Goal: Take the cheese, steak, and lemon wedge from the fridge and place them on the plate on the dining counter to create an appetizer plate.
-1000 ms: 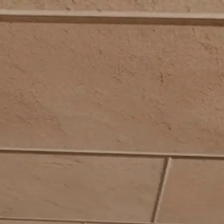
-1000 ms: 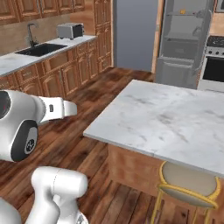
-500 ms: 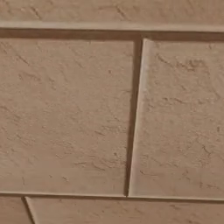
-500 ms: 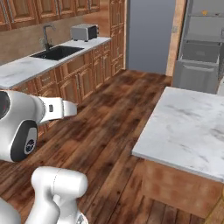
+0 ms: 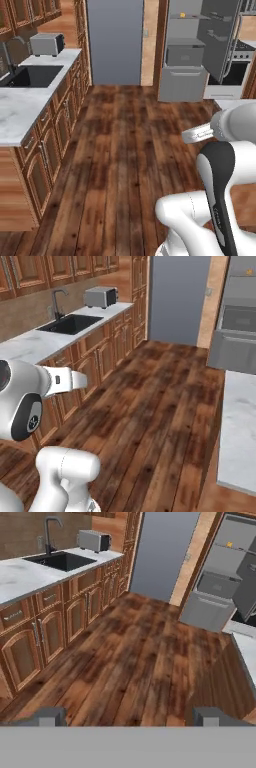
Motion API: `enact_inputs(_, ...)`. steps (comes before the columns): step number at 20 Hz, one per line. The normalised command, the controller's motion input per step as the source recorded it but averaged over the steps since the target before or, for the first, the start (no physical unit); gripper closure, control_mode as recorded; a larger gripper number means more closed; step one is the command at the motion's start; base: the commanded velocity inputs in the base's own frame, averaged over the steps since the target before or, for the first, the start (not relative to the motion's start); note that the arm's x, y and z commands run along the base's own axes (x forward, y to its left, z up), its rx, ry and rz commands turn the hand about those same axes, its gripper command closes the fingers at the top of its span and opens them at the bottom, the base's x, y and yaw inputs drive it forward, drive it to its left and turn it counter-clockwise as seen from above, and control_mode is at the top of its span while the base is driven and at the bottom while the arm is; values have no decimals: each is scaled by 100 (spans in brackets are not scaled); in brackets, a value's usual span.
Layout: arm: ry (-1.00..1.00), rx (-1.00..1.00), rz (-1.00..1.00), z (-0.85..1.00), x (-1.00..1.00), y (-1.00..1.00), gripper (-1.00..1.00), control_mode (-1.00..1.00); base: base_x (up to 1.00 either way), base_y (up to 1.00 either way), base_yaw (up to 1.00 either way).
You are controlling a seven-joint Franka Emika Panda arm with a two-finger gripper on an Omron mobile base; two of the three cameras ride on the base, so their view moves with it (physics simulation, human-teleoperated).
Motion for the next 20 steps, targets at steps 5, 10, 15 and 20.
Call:
enact_inputs(5, 0, 0, 0, 0, 0, 0, -100, 100, 100, 63, -10)
enact_inputs(10, 0, 0, 0, 0, 0, 0, -100, 100, 100, 2, -19)
enact_inputs(15, 0, 0, 0, 0, 0, 0, -100, 100, 100, -24, -22)
enact_inputs(20, 0, 0, 0, 0, 0, 0, -100, 100, 100, -30, -20)
